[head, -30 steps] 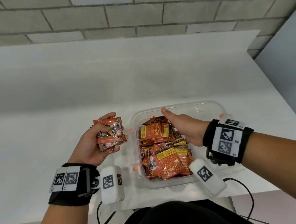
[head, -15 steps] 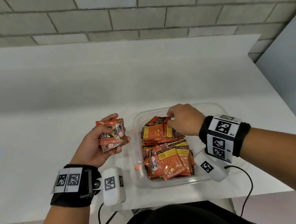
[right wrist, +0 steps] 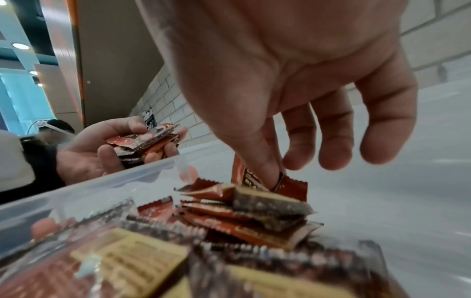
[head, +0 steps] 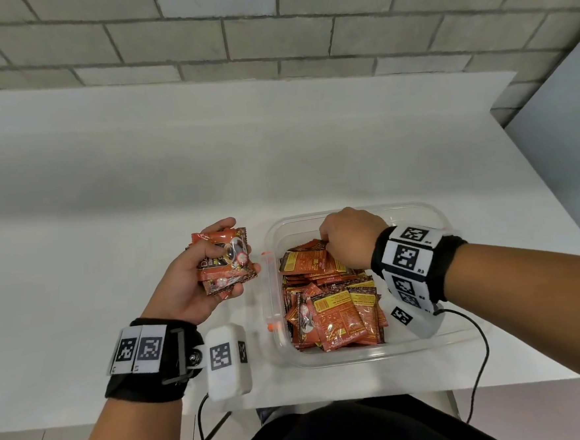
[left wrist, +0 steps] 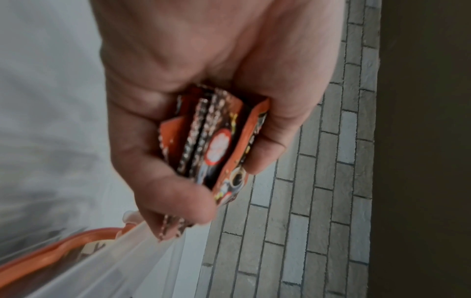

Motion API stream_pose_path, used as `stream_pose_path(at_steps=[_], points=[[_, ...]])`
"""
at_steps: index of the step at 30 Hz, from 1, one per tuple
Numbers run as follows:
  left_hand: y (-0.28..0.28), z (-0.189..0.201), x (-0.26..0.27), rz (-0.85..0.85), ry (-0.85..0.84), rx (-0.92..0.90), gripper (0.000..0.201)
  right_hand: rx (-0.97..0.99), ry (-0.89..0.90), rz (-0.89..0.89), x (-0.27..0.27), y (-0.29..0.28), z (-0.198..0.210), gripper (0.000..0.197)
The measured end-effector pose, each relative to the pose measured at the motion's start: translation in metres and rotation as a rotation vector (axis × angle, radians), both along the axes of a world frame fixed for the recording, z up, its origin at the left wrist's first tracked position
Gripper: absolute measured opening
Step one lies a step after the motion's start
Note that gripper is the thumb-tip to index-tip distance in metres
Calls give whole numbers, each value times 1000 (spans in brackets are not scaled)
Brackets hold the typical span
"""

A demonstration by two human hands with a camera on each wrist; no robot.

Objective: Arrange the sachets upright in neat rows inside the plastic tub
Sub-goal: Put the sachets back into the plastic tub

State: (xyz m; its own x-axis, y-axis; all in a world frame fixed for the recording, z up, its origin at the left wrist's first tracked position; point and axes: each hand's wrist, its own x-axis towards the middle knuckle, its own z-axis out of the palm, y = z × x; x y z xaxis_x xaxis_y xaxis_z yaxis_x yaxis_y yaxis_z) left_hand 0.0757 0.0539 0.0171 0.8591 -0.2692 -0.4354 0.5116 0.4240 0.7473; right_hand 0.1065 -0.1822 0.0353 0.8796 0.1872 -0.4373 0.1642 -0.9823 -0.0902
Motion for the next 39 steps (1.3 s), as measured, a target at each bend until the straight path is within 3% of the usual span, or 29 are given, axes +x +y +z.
stream_pose_path(at_steps=[6, 11, 13, 17, 21, 24, 29, 33, 39], points=[[1, 28, -2, 9, -96, -32, 49, 187, -193, -60, -6, -16, 39, 20], [-38, 59, 5, -81, -92, -160, 42, 537, -766, -57, -30, -36, 73, 8], [-64, 68, 10, -138, -65, -192, 38, 600, -856, 1, -41, -34, 77, 8], [-106, 79, 12, -214, -54, -285, 33, 581, -823, 153, -57, -32, 73, 19], [-120, 73, 10, -218, -107, -371, 61, 553, -804, 231, -66, -45, 75, 13], [-124, 65, 9, -293, -158, -421, 73, 558, -688, 214, -72, -53, 73, 22], [-128, 56, 12, -281, -164, -359, 62, 995, -547, -124, -73, -64, 75, 21], [-134, 51, 10, -290, -158, -329, 54, 1061, -384, -475, -61, -64, 70, 50], [-136, 46, 11, -271, -102, -334, 43, 1181, -127, -571, -56, -69, 59, 23]])
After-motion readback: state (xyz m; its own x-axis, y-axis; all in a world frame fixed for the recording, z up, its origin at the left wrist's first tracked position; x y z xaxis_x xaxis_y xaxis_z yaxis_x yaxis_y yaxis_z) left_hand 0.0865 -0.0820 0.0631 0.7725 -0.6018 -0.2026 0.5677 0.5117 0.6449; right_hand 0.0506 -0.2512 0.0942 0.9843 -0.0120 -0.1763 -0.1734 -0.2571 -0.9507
